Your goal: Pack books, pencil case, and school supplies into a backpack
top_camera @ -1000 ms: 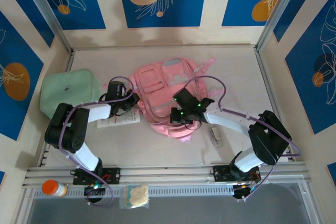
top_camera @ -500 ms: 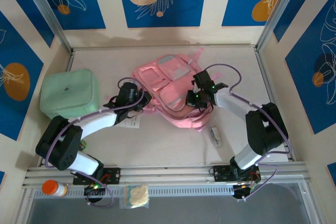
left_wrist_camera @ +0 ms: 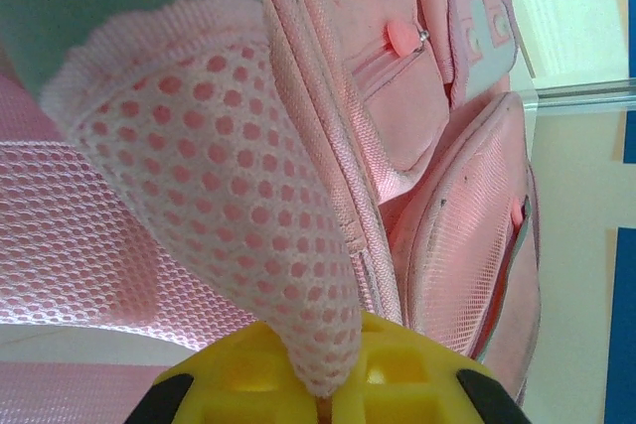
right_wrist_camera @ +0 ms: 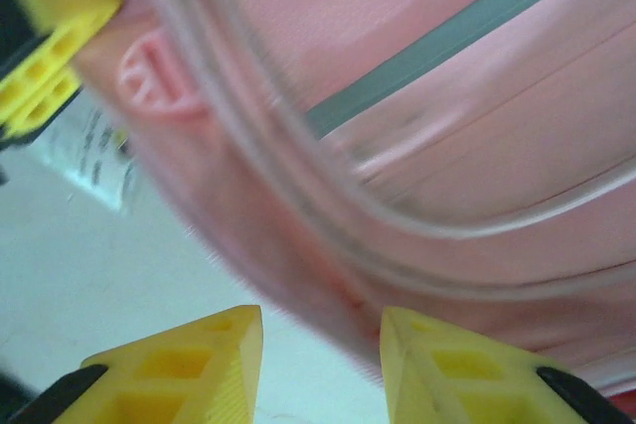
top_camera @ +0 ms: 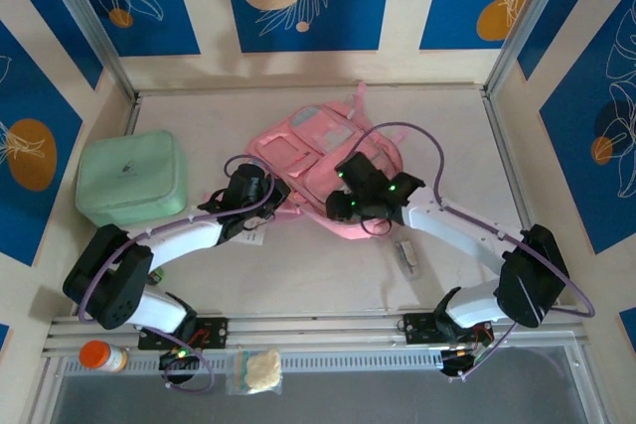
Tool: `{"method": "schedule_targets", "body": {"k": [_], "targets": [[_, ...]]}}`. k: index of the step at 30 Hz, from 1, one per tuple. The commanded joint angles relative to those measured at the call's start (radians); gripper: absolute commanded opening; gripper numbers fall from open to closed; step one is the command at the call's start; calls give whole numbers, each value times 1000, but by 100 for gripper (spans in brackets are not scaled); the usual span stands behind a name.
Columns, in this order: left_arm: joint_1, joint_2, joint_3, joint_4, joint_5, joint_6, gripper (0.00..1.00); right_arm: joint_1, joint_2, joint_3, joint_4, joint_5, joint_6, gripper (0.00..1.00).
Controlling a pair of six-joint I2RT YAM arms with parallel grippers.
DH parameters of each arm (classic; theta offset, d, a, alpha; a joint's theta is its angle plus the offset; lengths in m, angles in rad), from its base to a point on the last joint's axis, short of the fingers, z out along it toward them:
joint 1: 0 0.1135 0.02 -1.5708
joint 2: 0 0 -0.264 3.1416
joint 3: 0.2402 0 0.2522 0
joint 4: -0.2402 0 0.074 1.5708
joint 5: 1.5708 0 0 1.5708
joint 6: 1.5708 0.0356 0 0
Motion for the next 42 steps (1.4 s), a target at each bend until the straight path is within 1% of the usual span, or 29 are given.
{"method": "schedule_targets", "body": {"k": [1, 3, 6, 9, 14, 17, 19, 23, 27, 30, 33, 35, 39, 42], "targets": [[-20, -46, 11, 67, 38, -17, 0, 48, 34, -53, 28, -9, 109, 36], [-21, -54, 15, 38, 24, -13, 0, 69, 66, -70, 94, -14, 121, 36], [-21, -78, 3, 17, 17, -9, 0, 49, 134, -49, 117, 8, 91, 31], [-20, -120, -20, -19, 2, -6, 0, -4, 184, -20, 145, 34, 19, 28], [-35, -199, -88, -29, -33, -38, 0, -114, 268, 38, 231, 9, -110, 24], [-78, -205, -101, -2, -62, -69, 0, -165, 310, 96, 266, -41, -173, 22], [-101, -188, -91, 12, -75, -77, 0, -179, 327, 136, 252, -49, -200, 22], [-104, -130, -66, 61, -74, -78, 0, -182, 300, 152, 207, -41, -235, 22], [-103, -92, -53, 108, -64, -81, 0, -181, 203, 72, 181, -46, -215, 26], [-103, -71, -42, 133, -37, -95, 0, -164, 119, 4, 132, -19, -183, 28], [-104, -55, -37, 148, -11, -121, 0, -101, 35, -68, 115, 18, -130, 33], [-105, -59, -41, 159, -16, -129, 0, -47, -2, -98, 107, 44, -76, 34], [-109, -74, -19, 111, -20, -122, 0, 78, -28, -124, 118, 159, 32, 36], [-120, -90, -16, 113, -30, -120, 0, 122, 3, -119, 181, 184, 98, 37]]}}
